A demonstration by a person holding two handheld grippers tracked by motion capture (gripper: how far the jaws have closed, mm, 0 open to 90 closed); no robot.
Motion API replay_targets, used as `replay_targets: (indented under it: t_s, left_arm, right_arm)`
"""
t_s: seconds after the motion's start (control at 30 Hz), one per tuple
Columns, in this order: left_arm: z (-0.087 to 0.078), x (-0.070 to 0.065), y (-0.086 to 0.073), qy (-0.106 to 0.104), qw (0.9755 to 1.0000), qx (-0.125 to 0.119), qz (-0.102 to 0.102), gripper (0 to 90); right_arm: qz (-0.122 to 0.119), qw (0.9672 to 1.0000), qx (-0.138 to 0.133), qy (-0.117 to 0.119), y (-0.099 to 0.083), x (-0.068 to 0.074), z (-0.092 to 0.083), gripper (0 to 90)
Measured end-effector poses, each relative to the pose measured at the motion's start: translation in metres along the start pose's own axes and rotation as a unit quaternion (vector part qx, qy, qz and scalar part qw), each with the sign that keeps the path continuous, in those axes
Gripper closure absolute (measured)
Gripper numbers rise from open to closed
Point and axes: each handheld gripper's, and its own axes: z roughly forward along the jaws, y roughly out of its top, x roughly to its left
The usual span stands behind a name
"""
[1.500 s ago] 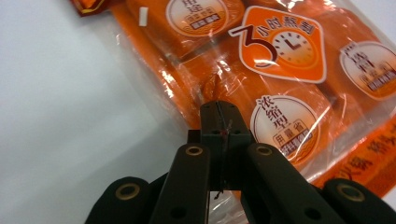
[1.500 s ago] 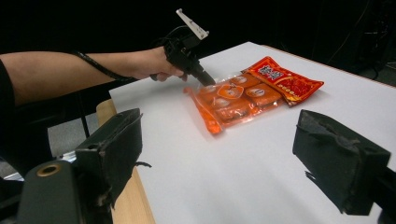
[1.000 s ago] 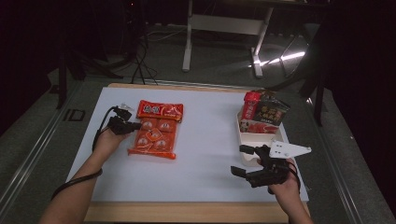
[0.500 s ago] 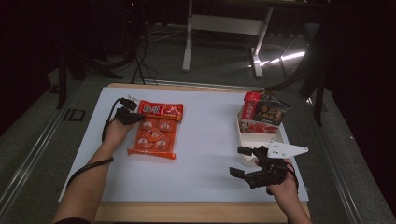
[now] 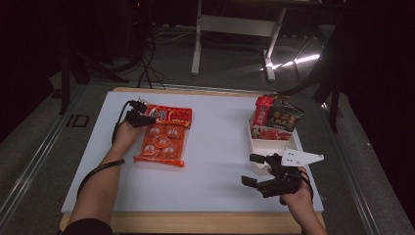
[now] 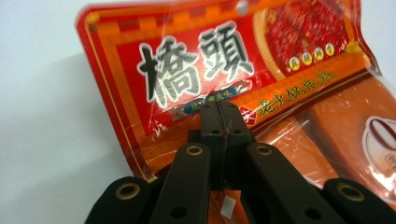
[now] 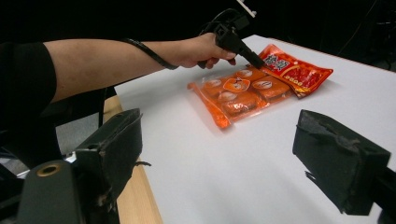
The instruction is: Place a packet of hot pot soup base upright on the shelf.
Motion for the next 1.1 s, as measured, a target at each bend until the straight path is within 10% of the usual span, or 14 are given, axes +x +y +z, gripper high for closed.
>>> replay_targets:
  t_s: [0.43, 1.1]
  left_arm:
    - [-0.004, -0.016, -0.006, 0.005, 0.9997, 0.005, 0.022, 90.0]
    - [-0.021, -0.046, -0.031, -0.051, 0.9978, 0.017, 0.040, 90.0]
  right_arm:
    - [-0.003, 1.0000, -0.004, 0.000, 0.001, 0.003, -0.002, 15.7]
    - [-0.006, 1.0000, 0.003, 0.005, 0.001, 0.007, 0.003, 15.7]
